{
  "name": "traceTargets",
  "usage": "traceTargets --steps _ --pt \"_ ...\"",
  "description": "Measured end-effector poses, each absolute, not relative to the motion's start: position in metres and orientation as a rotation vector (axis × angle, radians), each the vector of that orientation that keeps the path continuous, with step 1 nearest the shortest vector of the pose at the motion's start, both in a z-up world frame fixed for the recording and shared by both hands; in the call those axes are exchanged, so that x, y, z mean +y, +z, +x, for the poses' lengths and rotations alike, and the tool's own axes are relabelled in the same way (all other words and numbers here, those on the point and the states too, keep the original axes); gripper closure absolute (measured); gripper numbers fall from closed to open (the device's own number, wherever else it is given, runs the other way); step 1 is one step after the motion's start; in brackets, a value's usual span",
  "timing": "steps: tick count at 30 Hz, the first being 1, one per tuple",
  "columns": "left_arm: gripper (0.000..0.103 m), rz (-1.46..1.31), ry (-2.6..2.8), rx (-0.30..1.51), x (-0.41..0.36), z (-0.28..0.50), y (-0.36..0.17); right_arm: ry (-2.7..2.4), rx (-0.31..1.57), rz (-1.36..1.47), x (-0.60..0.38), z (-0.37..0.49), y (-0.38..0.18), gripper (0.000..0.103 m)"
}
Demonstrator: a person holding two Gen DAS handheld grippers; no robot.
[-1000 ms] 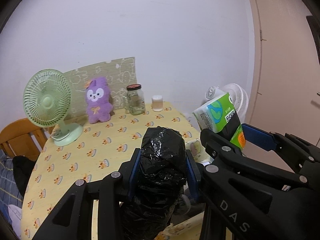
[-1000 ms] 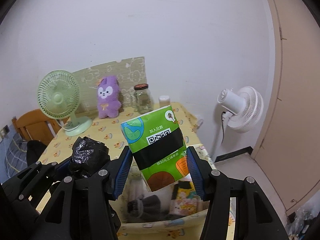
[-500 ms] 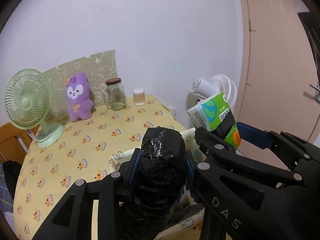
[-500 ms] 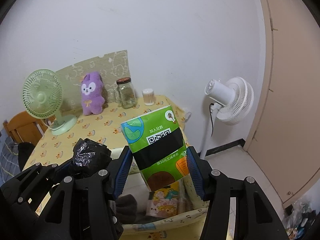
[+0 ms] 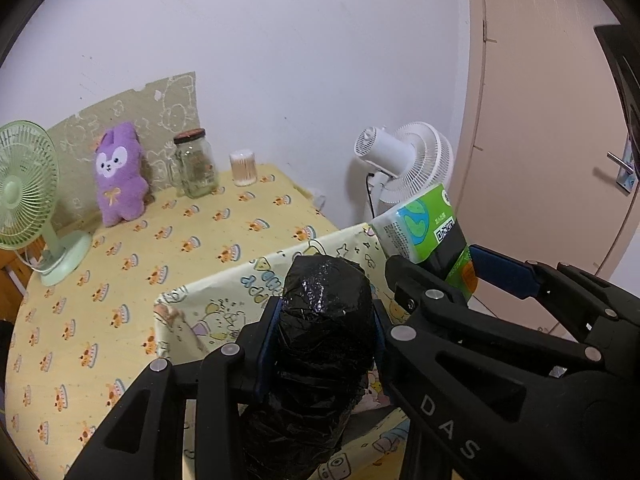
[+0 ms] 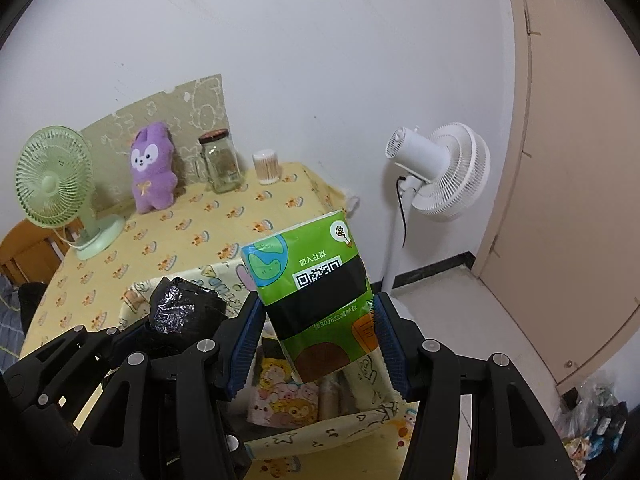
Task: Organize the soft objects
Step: 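Open the left gripper into the box while the right releases the tissue pack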
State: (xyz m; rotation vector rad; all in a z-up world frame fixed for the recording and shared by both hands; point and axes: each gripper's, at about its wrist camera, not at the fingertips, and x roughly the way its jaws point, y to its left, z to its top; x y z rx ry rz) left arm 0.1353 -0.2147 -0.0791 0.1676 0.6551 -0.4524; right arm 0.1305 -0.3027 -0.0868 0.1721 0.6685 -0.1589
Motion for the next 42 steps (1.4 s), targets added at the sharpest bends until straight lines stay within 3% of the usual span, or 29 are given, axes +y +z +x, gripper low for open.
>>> traceTargets --steps 1,4,10,28,31,33,37,39,42 --pt "0.057 0.167 -0.457 0.659 -0.215 0.137 -0.080 -0.161 0.672 0.174 -0.304 0.131 -0.088 0.044" --pt "0.037 0.166 -0.455 0.656 -0.216 0.138 -0.082 -0.169 0.673 0.173 -0.305 0.132 -0.091 0.045" --pt "0.021 0.175 -0.440 0.655 -0.211 0.140 -0.081 -0.163 0.669 0.167 -0.302 0.134 -0.090 0.045" --pt "0.017 0.193 -0.327 0.730 -0.179 0.152 -0.091 -0.053 0.763 0.197 -0.270 0.159 -0.110 0.041" --pt "0.017 0.202 -0.326 0.725 -0.181 0.151 -0.091 -0.070 0.756 0.207 -0.271 0.158 -0.110 0.033" --pt "0.017 0.205 -0.323 0.724 -0.182 0.151 -0.091 -0.078 0.754 0.229 -0.274 0.157 -0.112 0.020" --pt "0.017 0.186 -0.332 0.723 -0.180 0.150 -0.088 -0.088 0.746 0.239 -0.274 0.152 -0.109 0.016" --pt "0.016 0.182 -0.324 0.714 -0.179 0.147 -0.085 -0.084 0.736 0.236 -0.273 0.149 -0.105 0.005" --pt "0.016 0.180 -0.318 0.697 -0.176 0.142 -0.080 -0.075 0.719 0.243 -0.273 0.144 -0.101 0.004"
